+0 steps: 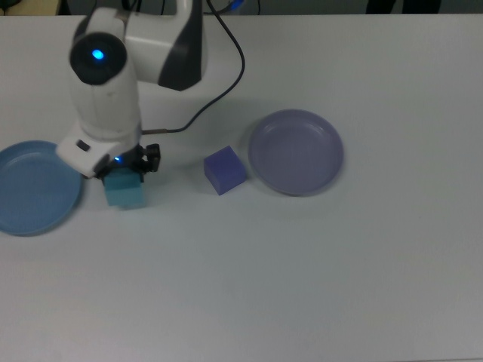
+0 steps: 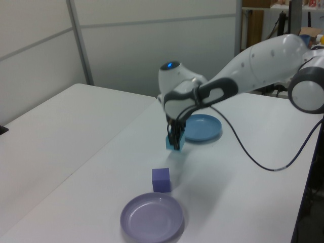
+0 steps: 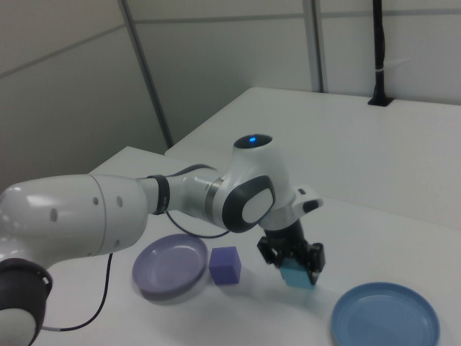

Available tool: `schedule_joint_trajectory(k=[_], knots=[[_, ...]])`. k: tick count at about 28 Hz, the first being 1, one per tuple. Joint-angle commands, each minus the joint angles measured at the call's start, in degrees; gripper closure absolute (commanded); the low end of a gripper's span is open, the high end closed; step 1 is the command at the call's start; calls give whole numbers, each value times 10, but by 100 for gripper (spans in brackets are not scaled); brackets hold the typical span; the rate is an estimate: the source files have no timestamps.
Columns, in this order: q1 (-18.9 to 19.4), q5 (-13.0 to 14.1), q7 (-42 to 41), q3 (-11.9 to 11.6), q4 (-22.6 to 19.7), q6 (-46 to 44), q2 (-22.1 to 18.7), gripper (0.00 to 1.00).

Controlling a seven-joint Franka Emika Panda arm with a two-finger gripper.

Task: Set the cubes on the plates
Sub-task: 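Carry the cyan cube over the light-blue plate and lower it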

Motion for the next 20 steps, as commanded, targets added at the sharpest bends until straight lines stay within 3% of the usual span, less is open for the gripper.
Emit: schedule_joint_trajectory(k=[1, 7, 10, 14, 16, 18, 19, 20], knots=[[-46, 14, 0, -2, -11, 9, -31, 100], [-119, 14, -36, -1, 11, 51, 3, 98], [-140, 16, -37, -1, 13, 110, 22, 93], [-141, 10, -39, -1, 14, 125, 44, 89], [-141, 12, -59, -1, 15, 125, 43, 77], [-142, 17, -82, -1, 15, 125, 39, 54], [-142, 22, -92, -1, 15, 123, 37, 26], [-142, 24, -92, -1, 14, 123, 35, 10]])
